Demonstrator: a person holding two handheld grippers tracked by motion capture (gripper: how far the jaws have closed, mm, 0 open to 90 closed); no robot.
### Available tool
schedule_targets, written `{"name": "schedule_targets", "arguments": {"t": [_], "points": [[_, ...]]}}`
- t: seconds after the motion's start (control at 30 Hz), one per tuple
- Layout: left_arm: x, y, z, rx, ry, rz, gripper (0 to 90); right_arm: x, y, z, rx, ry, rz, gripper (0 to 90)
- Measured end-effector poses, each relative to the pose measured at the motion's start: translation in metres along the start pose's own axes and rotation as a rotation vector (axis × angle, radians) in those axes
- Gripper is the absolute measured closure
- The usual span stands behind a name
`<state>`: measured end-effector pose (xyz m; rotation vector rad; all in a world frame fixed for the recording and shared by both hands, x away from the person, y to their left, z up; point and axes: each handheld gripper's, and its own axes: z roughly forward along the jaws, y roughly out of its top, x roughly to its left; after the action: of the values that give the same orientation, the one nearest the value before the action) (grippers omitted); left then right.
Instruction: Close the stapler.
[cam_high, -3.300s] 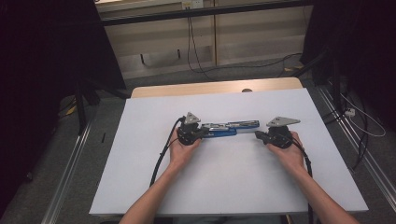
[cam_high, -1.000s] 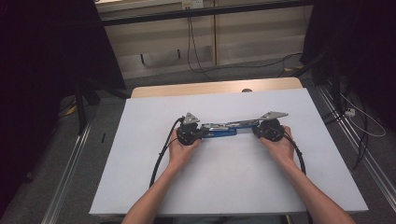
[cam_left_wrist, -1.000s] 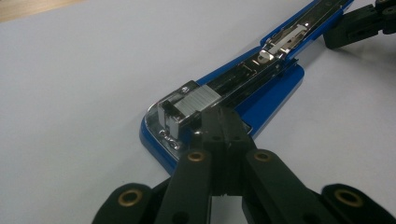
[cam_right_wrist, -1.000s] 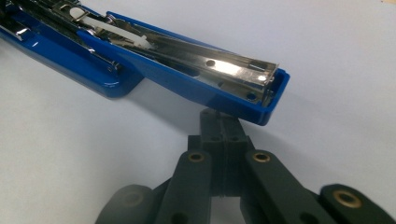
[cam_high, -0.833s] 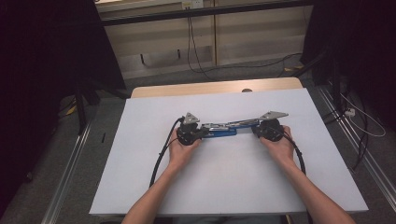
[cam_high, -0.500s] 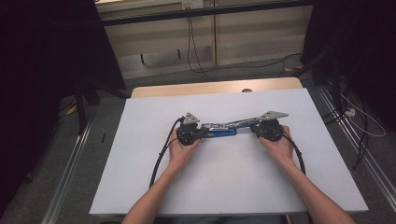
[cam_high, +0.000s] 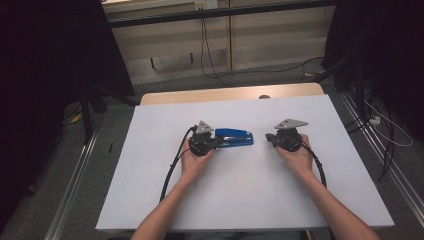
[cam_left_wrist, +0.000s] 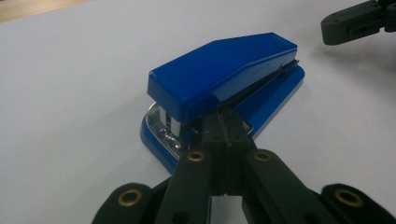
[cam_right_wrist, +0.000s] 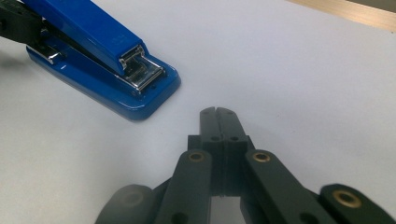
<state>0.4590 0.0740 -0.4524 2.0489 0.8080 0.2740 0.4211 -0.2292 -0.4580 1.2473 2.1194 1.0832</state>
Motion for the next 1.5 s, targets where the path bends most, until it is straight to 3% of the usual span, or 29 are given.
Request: {"name": "schedule_targets", "arguments": {"t": [0.07,0.2,0.27,0.37,0.6,0.67,0.7,0.77,0.87,0.97,1.17,1.37,1.43,1.5], "points": [[0.0,0.0,0.0,-0.007,-0.004,-0.011,90.0,0.001,0.0,0.0,-0.004,0.005,0.0,90.0],[-0.001,0.0,-0.001,0.0,0.013,0.026,90.0,0.001,0.001,-0.002,-0.017,0.01,-0.003,90.0],[-0.003,-0.002,0.0,-0.011,0.021,0.016,90.0,0.002,0.002,-0.003,-0.023,0.014,-0.002,90.0],[-0.004,-0.001,-0.001,-0.003,0.031,0.034,90.0,0.002,0.002,-0.004,-0.033,0.016,-0.004,90.0],[-0.008,-0.002,-0.006,0.0,0.015,0.036,88.6,0.002,0.002,-0.006,-0.043,0.024,0.001,90.0],[-0.008,-0.002,-0.007,-0.002,0.0,0.017,88.0,0.003,0.001,-0.007,-0.048,0.033,0.001,90.0],[-0.007,-0.002,-0.009,0.004,0.006,0.035,87.6,0.004,0.001,-0.007,-0.05,0.032,-0.002,90.0],[-0.007,-0.001,-0.011,-0.015,0.003,0.02,86.5,0.004,0.001,-0.009,-0.055,0.039,-0.001,90.0],[-0.007,-0.002,-0.014,-0.035,0.035,0.022,76.7,0.005,0.001,-0.011,-0.071,0.04,0.006,87.3],[-0.009,-0.004,-0.016,-0.037,0.033,0.027,77.8,0.006,0.002,-0.013,-0.086,0.04,0.015,86.1],[-0.008,-0.004,-0.025,-0.049,0.016,0.018,70.6,0.007,0.002,-0.016,-0.109,0.051,0.024,79.8],[-0.008,-0.007,-0.035,-0.066,0.051,0.021,51.9,0.009,0.003,-0.016,-0.125,0.064,0.029,72.2],[-0.007,-0.009,-0.037,-0.077,0.064,0.01,43.0,0.011,0.004,-0.017,-0.129,0.067,0.031,66.9],[-0.005,-0.01,-0.039,-0.076,0.069,0.004,33.0,0.011,0.005,-0.018,-0.131,0.07,0.04,55.5]]}}
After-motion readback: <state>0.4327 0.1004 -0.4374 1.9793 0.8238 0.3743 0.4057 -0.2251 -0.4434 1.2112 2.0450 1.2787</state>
